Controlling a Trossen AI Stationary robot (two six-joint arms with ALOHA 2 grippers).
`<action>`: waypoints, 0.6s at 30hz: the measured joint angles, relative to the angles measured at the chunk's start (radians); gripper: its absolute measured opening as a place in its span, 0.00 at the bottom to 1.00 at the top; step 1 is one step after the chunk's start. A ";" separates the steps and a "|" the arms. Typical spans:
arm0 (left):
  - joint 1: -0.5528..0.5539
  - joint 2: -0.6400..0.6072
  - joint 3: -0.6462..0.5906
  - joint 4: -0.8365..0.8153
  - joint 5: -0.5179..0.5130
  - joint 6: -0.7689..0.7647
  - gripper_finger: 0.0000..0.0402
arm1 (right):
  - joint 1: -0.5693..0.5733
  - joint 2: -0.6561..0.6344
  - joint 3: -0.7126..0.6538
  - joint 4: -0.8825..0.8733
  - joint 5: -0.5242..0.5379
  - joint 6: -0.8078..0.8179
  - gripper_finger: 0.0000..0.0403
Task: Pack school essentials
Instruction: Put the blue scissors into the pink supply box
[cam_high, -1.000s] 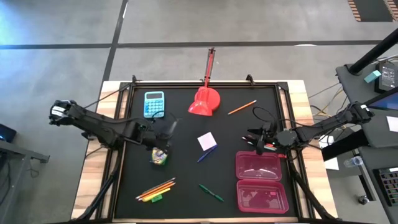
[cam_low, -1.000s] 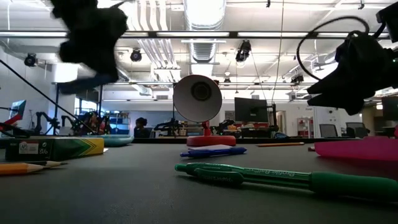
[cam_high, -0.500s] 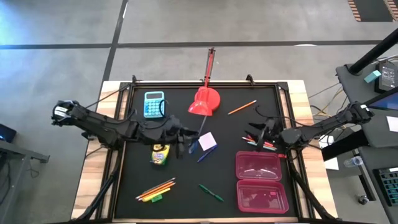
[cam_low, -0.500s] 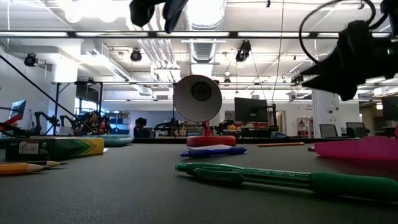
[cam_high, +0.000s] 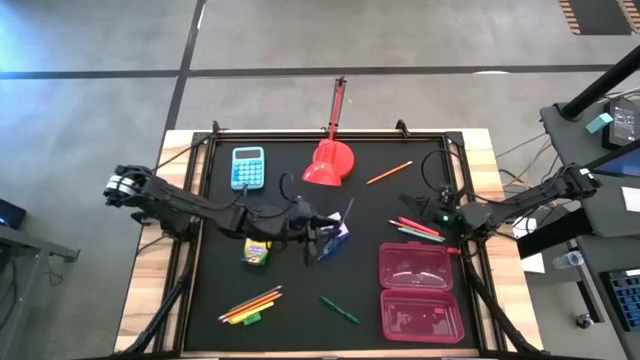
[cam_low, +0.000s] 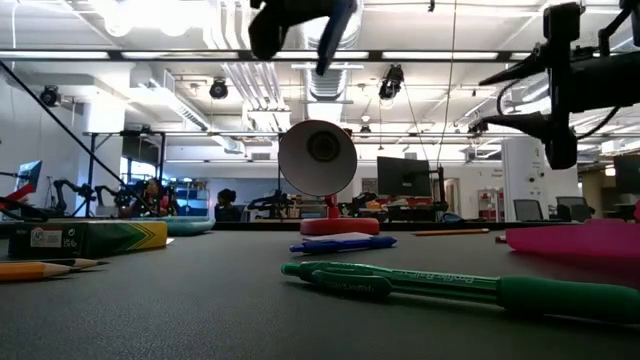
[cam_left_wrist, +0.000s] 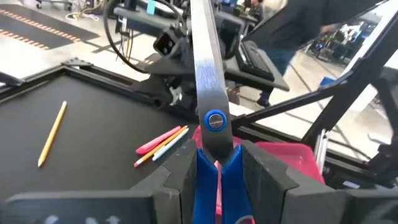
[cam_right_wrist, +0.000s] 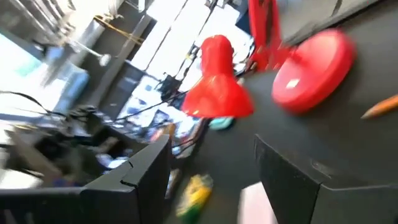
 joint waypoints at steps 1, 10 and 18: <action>0.000 0.016 0.007 0.000 0.000 0.000 0.22 | 0.000 0.000 0.000 0.017 -0.012 0.028 0.54; 0.025 0.098 0.101 -0.053 -0.001 0.000 0.22 | 0.000 0.109 0.273 -0.067 -0.069 -0.143 0.54; 0.046 0.109 0.214 -0.307 -0.153 -0.001 0.22 | 0.000 0.392 0.682 -0.517 -0.064 -0.112 0.54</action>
